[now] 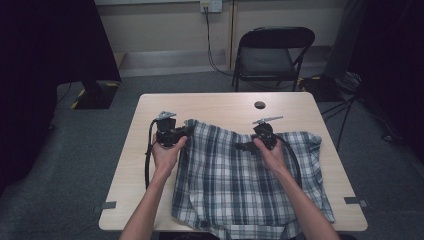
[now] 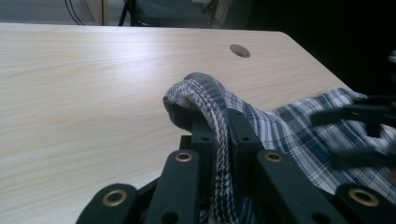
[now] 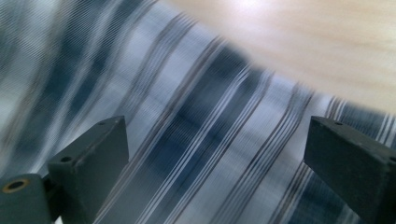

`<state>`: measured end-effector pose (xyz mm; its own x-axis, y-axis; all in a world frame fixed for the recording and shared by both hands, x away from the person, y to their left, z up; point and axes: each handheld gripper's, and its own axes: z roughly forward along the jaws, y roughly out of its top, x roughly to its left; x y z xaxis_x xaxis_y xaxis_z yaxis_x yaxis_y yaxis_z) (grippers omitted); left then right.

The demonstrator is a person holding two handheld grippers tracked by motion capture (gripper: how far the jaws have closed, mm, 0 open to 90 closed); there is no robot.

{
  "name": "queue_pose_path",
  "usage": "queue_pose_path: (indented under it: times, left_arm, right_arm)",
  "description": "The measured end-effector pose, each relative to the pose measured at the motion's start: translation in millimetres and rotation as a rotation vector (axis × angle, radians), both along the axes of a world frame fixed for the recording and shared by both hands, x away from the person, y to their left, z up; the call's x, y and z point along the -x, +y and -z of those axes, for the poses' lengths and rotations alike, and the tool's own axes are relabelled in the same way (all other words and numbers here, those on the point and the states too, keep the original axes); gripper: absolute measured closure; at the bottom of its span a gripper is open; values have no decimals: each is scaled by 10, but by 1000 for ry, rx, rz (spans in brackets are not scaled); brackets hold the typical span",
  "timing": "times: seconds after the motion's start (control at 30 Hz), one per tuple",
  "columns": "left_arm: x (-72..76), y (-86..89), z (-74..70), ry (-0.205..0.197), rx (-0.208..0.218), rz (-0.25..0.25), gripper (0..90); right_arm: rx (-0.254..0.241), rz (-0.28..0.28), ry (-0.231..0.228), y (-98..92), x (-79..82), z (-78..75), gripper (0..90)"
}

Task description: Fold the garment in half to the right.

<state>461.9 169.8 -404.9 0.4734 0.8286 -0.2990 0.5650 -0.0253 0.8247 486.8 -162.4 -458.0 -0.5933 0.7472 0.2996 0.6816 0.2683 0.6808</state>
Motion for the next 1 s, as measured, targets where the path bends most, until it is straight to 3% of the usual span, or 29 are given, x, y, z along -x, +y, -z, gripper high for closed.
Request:
queue_pose_path:
  times: [0.1,0.17,0.23,0.27,0.33,0.43,0.57,0.8,0.83,0.9,1.0]
  left_arm:
    - [16,-19,-3,-2,-12,0,838]
    - [23,-26,-5,-1,-15,2,838]
    - [25,-27,-4,-1,-16,4,838]
    - [23,-27,-2,0,-16,4,838]
    - [12,-27,5,1,-22,5,837]
    - [-6,-20,23,6,-24,1,837]
    - [-15,-12,36,11,-38,-1,836]
    - [-81,0,90,25,-40,-17,835]
    - [-100,-2,100,25,-41,-21,835]
    - [-136,2,125,33,-33,-30,834]
    - [-173,8,171,44,-40,-38,834]
  right_arm:
    - [-4,-61,13,-68,326,-100,70]
    - [13,-99,53,-103,567,-83,71]
    - [-3,-122,77,-154,817,-37,90]
    - [-9,-121,111,-181,920,-17,94]
    - [-106,-123,163,-263,1107,20,95]
    - [-93,-103,166,-332,1314,76,96]
    - [-95,-78,193,-386,1380,212,106]
    - [-38,-65,141,-366,1357,297,146]
    - [-22,-52,124,-375,1349,296,192]
    - [29,-35,71,-378,1322,306,192]
    - [17,-31,78,-414,1251,309,193]
